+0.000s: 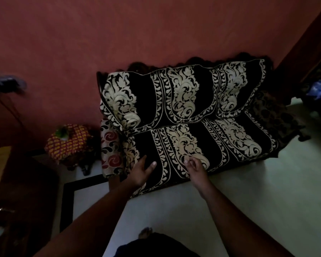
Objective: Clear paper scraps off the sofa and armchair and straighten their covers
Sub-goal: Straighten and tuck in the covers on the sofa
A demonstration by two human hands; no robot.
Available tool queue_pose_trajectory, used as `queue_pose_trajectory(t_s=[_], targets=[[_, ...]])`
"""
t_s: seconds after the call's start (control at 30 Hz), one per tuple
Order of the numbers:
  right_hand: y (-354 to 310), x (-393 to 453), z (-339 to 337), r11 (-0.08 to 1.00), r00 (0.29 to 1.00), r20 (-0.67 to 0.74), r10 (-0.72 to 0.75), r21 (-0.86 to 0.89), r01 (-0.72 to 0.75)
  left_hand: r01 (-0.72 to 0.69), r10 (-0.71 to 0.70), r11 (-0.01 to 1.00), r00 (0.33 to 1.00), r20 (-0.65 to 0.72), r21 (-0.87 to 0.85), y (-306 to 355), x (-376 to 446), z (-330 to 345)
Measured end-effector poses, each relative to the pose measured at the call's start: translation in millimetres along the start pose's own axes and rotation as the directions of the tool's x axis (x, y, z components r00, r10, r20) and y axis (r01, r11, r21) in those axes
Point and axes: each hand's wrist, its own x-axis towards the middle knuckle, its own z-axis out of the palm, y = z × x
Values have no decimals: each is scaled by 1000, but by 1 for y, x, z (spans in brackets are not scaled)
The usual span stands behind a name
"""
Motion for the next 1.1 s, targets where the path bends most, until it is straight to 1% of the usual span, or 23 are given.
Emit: queue_pose_trajectory(t_s=[0.07,0.13,0.23,0.3,0.4,0.43,0.63,0.7,0.77,0.8,0.87,0.93,1.0,1.1], targets=[[-7,6,-2,1000,1000,-10,-6,3,6,5,-6,1000,1000,16,10,-6,20,0],[-12,31,-3,1000,1000,-26,10,-1,-10,29,-28,1000,998,55,0,-25,65,2],[-14,58,-9,1000,1000,-19,15,4,-15,30,-35,998,995,90,54,-24,100,6],[-13,80,-19,999,999,-21,44,-1,-44,73,-82,993,991,104,89,-35,130,18],[-14,115,-37,999,999,-20,51,-8,-51,91,-100,987,993,68,135,28,132,25],[-13,129,-45,999,999,-18,47,-21,-47,73,-83,986,995,64,148,40,139,32],[-12,207,-112,996,998,34,62,-62,-60,77,-94,978,992,84,192,90,200,86],[-13,225,-136,994,995,42,85,-67,-82,105,-124,975,989,85,195,88,227,108],[-14,245,-163,990,993,19,119,-82,-117,119,-148,966,982,114,228,122,241,130],[-14,256,-178,986,991,-5,134,-98,-134,104,-136,966,983,123,235,143,245,142],[-15,274,-201,980,987,-44,156,-119,-160,78,-123,959,980,154,271,156,260,163],[-14,294,-223,976,981,-53,185,-108,-190,52,-114,955,973,199,293,166,281,183],[-12,315,-242,973,978,-59,200,-100,-206,86,-150,960,962,228,268,169,307,205],[-6,344,-268,964,969,-87,231,-118,-240,122,-198,953,944,264,279,177,347,234]])
